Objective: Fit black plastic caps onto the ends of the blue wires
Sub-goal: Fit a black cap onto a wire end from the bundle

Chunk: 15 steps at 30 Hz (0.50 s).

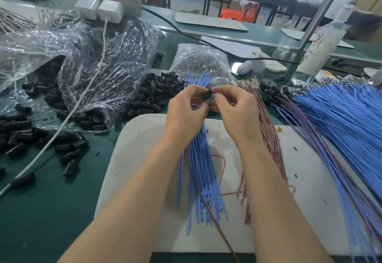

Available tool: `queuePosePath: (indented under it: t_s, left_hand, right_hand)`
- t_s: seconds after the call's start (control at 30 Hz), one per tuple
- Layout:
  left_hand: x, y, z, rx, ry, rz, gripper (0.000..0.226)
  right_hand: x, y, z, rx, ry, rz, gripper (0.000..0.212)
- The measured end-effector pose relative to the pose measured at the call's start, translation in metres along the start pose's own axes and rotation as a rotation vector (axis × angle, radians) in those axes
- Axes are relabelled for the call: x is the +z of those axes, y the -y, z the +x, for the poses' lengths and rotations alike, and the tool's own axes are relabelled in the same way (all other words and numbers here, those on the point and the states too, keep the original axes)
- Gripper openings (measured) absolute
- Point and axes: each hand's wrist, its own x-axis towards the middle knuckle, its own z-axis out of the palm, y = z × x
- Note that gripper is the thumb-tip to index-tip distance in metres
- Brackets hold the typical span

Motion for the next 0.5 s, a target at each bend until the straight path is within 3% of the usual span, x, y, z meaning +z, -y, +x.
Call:
queuePosePath:
  t_s: [0.3,0.5]
  left_hand:
    - [-0.0007,0.0002,-0.0008,0.021,-0.023,0.018,0.019]
    - [-0.0006,0.0024,-0.0009,0.054,-0.015,0.048,0.020]
  right_hand:
    - [-0.0001,0.0023,-0.0009,-0.033,0.028,-0.135,0.016]
    - [0.0014,0.0029,-0.0044,-0.170,0.013,-0.253,0.018]
